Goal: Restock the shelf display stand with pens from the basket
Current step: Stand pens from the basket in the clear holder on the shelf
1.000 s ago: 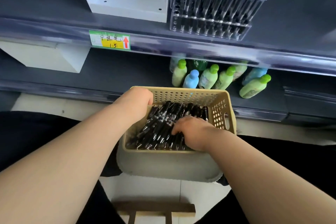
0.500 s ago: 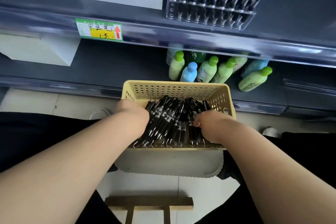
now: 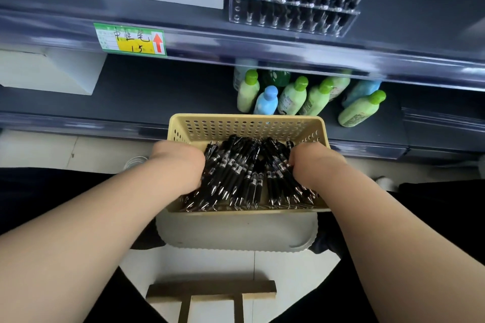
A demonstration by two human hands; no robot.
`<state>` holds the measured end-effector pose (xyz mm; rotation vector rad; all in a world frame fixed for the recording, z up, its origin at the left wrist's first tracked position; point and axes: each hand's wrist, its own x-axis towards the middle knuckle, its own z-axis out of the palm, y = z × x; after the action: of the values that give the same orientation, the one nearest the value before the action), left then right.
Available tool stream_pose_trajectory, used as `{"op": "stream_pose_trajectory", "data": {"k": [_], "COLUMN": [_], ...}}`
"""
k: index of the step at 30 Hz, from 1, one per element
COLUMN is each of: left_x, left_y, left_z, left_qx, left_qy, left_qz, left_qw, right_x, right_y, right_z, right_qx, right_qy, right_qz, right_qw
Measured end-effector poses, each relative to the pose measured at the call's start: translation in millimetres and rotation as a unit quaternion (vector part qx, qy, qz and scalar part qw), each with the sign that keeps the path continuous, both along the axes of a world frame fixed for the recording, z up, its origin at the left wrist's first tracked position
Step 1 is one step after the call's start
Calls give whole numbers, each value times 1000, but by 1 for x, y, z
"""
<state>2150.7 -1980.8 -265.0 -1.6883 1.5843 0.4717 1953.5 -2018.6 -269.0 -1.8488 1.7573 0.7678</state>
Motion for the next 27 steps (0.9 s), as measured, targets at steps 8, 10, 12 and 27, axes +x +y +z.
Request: {"op": "stream_pose_trajectory", "data": {"k": [8,10,12,27], "left_x": [19,22,22,8], "left_y": [-5,-6,-5,19], "left_z": [6,3,4,13], "left_qx": [4,-7,-20,25], "left_qy": [75,116,149,129], "left_qz": [23,38,40,-36], "left_qw": [997,992,988,991], "right_x": [-11,-12,-12,35], "right_y": [-6,-7,-7,23], "right_z": [-7,-7,-8,-15], "right_qx": [-42,-45,-46,22], "right_qy": [-21,-22,-22,-172], "right_qz": [-35,-36,-34,175], "right_qw": [998,998,998,969]}}
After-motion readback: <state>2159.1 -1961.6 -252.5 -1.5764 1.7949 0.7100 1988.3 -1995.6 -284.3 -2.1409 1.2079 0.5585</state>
